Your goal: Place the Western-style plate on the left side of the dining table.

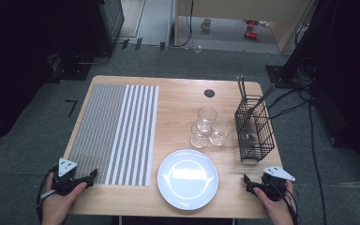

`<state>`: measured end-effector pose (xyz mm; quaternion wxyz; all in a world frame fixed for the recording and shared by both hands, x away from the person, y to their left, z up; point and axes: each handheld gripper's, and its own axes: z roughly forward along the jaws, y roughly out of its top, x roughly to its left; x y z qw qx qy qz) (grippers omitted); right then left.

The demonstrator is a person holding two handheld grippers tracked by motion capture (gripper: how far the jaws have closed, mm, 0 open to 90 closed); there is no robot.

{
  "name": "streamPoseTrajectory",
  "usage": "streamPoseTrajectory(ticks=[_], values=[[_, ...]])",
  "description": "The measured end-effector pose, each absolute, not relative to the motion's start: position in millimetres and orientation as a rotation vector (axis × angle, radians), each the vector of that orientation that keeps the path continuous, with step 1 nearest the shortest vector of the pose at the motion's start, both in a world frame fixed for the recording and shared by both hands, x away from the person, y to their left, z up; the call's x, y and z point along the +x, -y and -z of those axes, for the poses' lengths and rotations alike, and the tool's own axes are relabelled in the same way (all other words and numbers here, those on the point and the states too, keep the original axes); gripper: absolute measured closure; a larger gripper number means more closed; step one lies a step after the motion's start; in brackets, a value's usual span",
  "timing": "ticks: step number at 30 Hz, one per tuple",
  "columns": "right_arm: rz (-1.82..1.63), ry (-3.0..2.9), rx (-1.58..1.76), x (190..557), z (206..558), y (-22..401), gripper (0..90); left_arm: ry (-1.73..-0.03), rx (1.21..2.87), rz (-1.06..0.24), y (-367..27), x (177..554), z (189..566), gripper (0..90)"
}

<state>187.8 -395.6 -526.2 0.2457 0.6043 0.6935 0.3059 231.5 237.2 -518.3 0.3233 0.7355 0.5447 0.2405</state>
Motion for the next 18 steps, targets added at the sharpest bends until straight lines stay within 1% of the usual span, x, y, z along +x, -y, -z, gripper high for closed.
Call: streamPoseTrajectory(ticks=[9,12,18], values=[[-0.829,-1.872,1.665,187.2,526.1,396.5,6.8,-1.471,1.931,-0.653,-234.4,230.9,516.7,13.1],[-0.843,-1.839,1.691,186.2,525.7,399.5,6.8,-1.502,1.918,-0.657,-234.2,230.9,514.9,10.7],[-0.931,-1.791,1.716,181.0,520.0,403.7,6.8,-1.478,1.898,-0.677,-228.0,227.6,507.3,10.6]])
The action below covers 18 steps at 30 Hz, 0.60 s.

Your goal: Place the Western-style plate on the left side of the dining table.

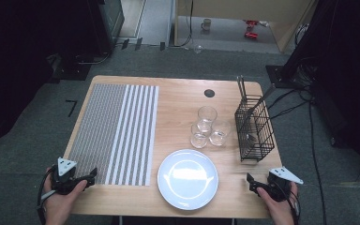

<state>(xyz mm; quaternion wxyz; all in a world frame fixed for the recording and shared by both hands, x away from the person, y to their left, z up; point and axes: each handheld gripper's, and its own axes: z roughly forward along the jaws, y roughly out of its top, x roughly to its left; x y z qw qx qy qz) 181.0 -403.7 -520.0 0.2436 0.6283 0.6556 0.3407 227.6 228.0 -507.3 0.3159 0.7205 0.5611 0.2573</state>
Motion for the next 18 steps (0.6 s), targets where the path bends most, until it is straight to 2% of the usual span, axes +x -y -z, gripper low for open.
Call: streamPoseTrajectory(ticks=[18], values=[[-1.014,-1.767,1.68,176.2,494.7,382.4,6.8,-1.388,1.905,-0.641,-196.6,222.0,498.1,10.6]])
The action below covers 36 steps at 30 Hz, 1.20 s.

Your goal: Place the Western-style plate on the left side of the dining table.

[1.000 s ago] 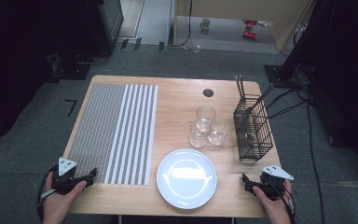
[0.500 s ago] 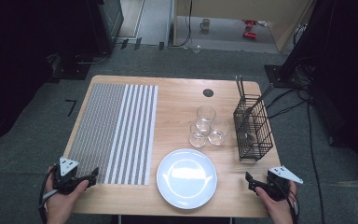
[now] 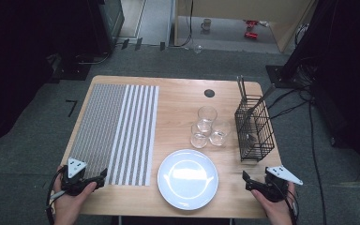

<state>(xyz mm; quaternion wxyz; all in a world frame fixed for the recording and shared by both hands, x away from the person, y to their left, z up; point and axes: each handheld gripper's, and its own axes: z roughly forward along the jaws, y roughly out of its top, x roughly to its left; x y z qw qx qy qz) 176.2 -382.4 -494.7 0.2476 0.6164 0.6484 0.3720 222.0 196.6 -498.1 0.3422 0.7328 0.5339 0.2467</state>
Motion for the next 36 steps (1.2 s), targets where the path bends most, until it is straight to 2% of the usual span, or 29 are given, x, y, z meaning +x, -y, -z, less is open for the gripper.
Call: streamPoseTrajectory(ticks=[36], values=[[-1.08,-1.861,1.623,178.3,491.8,337.5,7.1,-1.259,1.952,-0.615,-147.1,216.2,494.2,10.6]])
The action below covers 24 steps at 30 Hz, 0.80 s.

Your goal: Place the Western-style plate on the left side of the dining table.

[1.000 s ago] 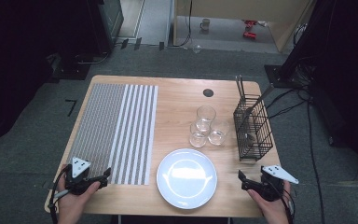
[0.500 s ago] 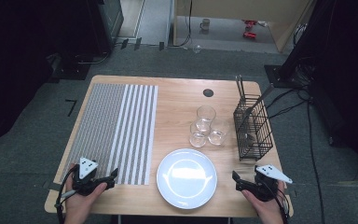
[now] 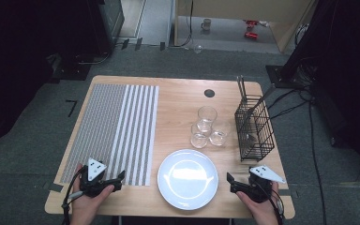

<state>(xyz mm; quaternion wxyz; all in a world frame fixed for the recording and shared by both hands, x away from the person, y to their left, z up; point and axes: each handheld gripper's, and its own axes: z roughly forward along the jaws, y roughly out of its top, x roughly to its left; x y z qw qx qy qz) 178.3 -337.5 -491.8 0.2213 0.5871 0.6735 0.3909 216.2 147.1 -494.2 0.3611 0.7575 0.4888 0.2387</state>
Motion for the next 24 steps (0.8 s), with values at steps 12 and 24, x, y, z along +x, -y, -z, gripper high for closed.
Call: streamPoseTrajectory(ticks=[12,24], values=[[-1.103,-1.892,1.599,181.0,491.4,325.0,7.3,-1.215,1.972,-0.608,-124.7,215.5,496.3,10.6],[-1.143,-1.929,1.584,184.3,491.1,312.2,7.8,-1.153,1.987,-0.544,-96.4,215.4,496.2,10.6]])
